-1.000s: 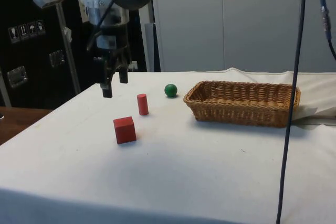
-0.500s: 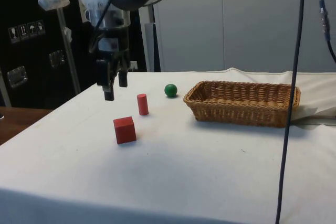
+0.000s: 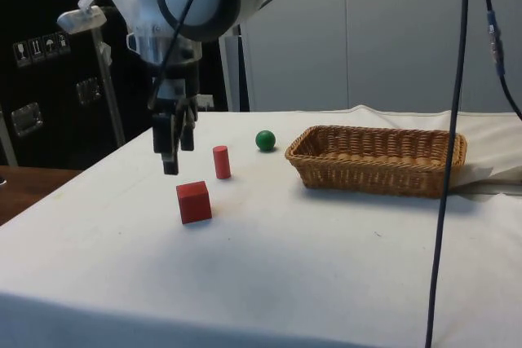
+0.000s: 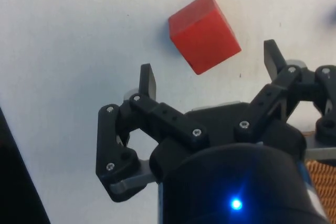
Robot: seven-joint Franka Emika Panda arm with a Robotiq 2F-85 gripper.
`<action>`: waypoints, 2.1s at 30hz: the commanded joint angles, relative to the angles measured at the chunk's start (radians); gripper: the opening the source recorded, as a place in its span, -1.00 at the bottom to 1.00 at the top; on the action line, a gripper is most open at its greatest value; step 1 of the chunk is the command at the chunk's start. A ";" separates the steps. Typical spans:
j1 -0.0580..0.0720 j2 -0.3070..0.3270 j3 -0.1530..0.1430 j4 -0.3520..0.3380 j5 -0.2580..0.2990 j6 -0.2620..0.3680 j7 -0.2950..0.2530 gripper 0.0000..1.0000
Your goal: Pick up the object to the left of the cylinder and place it into the basket.
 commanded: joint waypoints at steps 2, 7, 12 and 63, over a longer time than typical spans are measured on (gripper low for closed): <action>-0.011 0.004 0.018 -0.004 0.019 0.018 -0.031 1.00; 0.000 0.016 0.004 -0.002 0.005 0.007 -0.051 1.00; -0.011 0.024 0.023 -0.010 0.042 0.025 -0.122 1.00; -0.012 0.132 0.027 -0.012 0.058 0.121 -0.306 -0.96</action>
